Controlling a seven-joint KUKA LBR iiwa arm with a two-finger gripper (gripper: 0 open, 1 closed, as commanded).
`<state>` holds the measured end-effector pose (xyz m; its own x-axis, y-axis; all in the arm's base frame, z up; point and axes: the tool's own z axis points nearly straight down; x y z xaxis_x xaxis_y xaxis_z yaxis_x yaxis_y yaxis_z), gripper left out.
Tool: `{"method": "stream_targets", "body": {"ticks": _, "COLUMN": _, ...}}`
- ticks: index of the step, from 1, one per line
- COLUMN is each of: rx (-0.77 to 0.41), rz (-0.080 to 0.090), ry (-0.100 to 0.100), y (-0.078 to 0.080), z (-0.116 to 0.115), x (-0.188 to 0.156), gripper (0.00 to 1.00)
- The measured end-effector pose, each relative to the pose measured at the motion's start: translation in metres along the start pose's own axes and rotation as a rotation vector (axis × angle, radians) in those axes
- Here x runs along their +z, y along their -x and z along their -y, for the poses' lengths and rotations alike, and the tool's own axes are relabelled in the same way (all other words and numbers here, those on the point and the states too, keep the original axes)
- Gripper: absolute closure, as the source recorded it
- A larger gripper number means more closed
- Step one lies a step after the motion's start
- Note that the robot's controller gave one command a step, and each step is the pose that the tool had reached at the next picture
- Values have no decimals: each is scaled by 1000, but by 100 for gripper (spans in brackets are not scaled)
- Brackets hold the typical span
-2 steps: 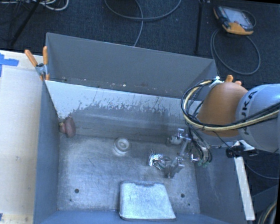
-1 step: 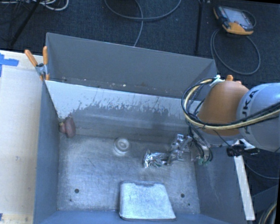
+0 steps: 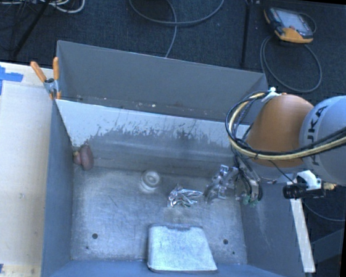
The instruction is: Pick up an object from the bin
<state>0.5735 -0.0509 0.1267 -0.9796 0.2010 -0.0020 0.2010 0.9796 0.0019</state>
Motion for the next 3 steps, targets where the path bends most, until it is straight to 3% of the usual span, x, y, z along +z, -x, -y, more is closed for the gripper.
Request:
{"method": "stream_targets", "body": {"ticks": 1, "rx": 148, "rz": 0, "ry": -1, "y": 1, "z": -20, "x": -15, "gripper": 100}}
{"method": "stream_targets", "body": {"ticks": 2, "rx": 146, "rz": -1, "ry": -2, "y": 1, "z": -20, "x": -15, "gripper": 0}}
{"method": "stream_targets", "body": {"ticks": 3, "rx": 144, "rz": 4, "ry": -1, "y": -15, "z": -39, "x": 55, "gripper": 0}}
